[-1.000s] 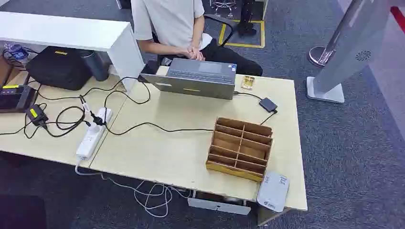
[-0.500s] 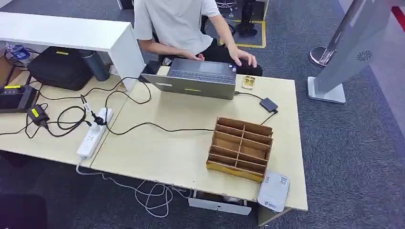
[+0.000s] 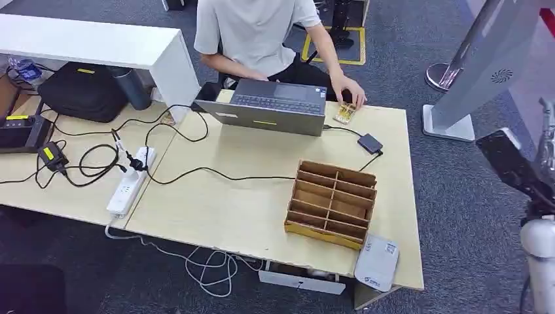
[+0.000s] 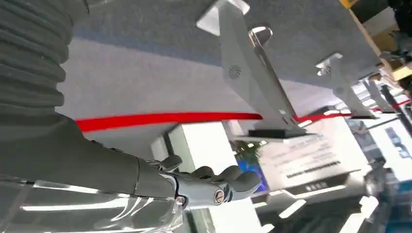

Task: Pass the card to the sensor for recognition and then transmit it.

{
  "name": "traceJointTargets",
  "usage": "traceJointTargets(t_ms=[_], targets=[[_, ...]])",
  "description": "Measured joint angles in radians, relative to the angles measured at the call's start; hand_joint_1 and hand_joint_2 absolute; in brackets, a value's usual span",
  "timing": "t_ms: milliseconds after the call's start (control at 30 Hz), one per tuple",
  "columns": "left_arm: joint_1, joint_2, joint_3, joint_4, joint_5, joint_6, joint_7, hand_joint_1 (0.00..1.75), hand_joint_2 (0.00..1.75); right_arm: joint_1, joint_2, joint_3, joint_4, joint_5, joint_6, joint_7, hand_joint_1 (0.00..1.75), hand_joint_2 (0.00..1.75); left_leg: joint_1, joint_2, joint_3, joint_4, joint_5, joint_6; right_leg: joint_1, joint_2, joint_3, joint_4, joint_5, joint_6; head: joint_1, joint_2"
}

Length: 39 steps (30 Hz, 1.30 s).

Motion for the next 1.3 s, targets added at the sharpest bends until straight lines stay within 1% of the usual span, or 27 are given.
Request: traceJointTargets(t_ms=[67, 133, 167, 200, 233, 400, 467, 633, 967, 1100, 1233, 1267, 1300], targets=[[-0.002, 0.005, 0.000, 0.000, -0.014, -0.004, -0.014, 0.00, 1.75, -0.020, 0.016, 0.043, -0.004, 0.038, 0.000, 0.008, 0.00, 1.75, 0.000, 0.001, 0.001, 0.000, 0.000, 0.000, 0.000, 0.001, 0.000, 0.000, 0.000, 0.000, 0.000, 0.000], [-0.004, 0.008, 0.000, 0.000, -0.018, -0.026, -0.020, 0.00, 1.75, -0.053, 0.045, 0.093, -0.001, 0.062, 0.000, 0.026, 0.00, 1.75, 0.000, 0.003, 0.002, 0.000, 0.000, 0.000, 0.000, 0.002, 0.000, 0.000, 0.000, 0.000, -0.001, 0.000], [-0.004, 0.009, 0.000, 0.000, -0.020, -0.039, -0.021, 0.00, 0.00, -0.069, 0.059, 0.116, 0.002, 0.070, -0.002, 0.032, 0.00, 1.75, 0.000, 0.003, 0.002, 0.000, 0.000, 0.000, 0.000, 0.002, 0.000, 0.001, 0.000, 0.000, 0.000, 0.000], [-0.005, 0.009, 0.000, 0.000, -0.021, -0.056, -0.021, 0.00, 0.00, -0.091, 0.077, 0.143, 0.010, 0.079, -0.006, 0.037, 0.00, 1.75, 0.000, 0.002, 0.002, 0.000, 0.001, -0.001, 0.000, 0.002, -0.001, 0.001, 0.000, 0.000, -0.001, 0.000], [-0.005, 0.009, 0.000, 0.000, -0.021, -0.070, -0.023, 0.00, 1.75, -0.110, 0.092, 0.165, 0.019, 0.086, -0.012, 0.042, 0.00, 1.75, 0.000, 0.002, 0.002, 0.000, 0.001, -0.001, 0.000, 0.002, -0.001, 0.001, 0.000, 0.000, -0.001, 0.000], [-0.006, 0.004, 0.000, 0.000, -0.031, -0.090, -0.039, 0.00, 1.75, -0.177, 0.150, 0.262, 0.070, 0.134, -0.042, 0.057, 0.00, 1.75, 0.001, 0.001, 0.002, 0.000, 0.001, -0.001, 0.001, 0.002, -0.001, 0.001, 0.000, 0.000, 0.000, 0.000], [-0.007, 0.004, 0.000, 0.000, -0.033, -0.100, -0.041, 0.00, 1.75, -0.191, 0.173, 0.286, 0.086, 0.149, -0.056, 0.066, 0.00, 1.75, 0.001, 0.001, 0.002, 0.000, 0.001, -0.001, 0.001, 0.002, -0.001, 0.001, 0.000, 0.000, 0.000, 0.000], [-0.007, 0.002, 0.000, 0.000, -0.038, -0.110, -0.043, 0.00, 1.75, -0.220, 0.215, 0.322, 0.111, 0.159, -0.064, 0.080, 0.00, 1.75, 0.001, 0.001, 0.001, 0.000, 0.001, -0.001, 0.000, 0.001, -0.001, 0.001, 0.000, 0.000, 0.000, 0.000], [-0.006, 0.002, 0.000, 0.008, -0.048, -0.119, -0.046, 0.00, 1.75, -0.225, 0.247, 0.357, 0.136, 0.173, -0.069, 0.079, 0.00, 1.75, 0.001, 0.001, 0.002, 0.000, 0.001, -0.001, 0.000, 0.001, -0.001, 0.000, 0.000, 0.000, 0.000, 0.000], [-0.007, 0.001, 0.000, 0.011, -0.061, -0.139, 0.000, 0.00, 1.75, -0.215, 0.260, 0.367, 0.133, 0.201, -0.092, 0.085, 0.00, 1.75, 0.001, 0.001, 0.002, 0.000, 0.001, -0.001, 0.000, 0.001, -0.001, 0.000, 0.000, 0.000, 0.000, 0.000], [-0.007, -0.003, 0.000, 0.017, -0.066, -0.141, 0.016, 0.00, 1.75, -0.193, 0.267, 0.373, 0.130, 0.211, -0.104, 0.087, 0.00, 1.75, 0.001, 0.001, 0.002, 0.000, 0.001, -0.001, 0.001, 0.001, -0.001, 0.000, 0.000, 0.000, 0.000, 0.000], [-0.007, -0.004, 0.000, 0.017, -0.067, -0.148, 0.024, 0.00, 1.75, -0.181, 0.270, 0.374, 0.126, 0.203, -0.110, 0.084, 0.10, 1.75, 0.001, 0.001, 0.001, 0.000, 0.001, -0.001, 0.000, 0.001, -0.001, 0.000, 0.000, 0.000, 0.000, 0.000], [-0.007, -0.005, 0.000, 0.017, -0.068, -0.150, 0.030, 0.00, 1.75, -0.172, 0.272, 0.375, 0.123, 0.202, -0.115, 0.081, 1.59, 1.75, 0.001, 0.001, 0.001, 0.000, 0.001, -0.001, 0.000, 0.001, -0.001, 0.000, 0.000, 0.000, 0.000, 0.000]])
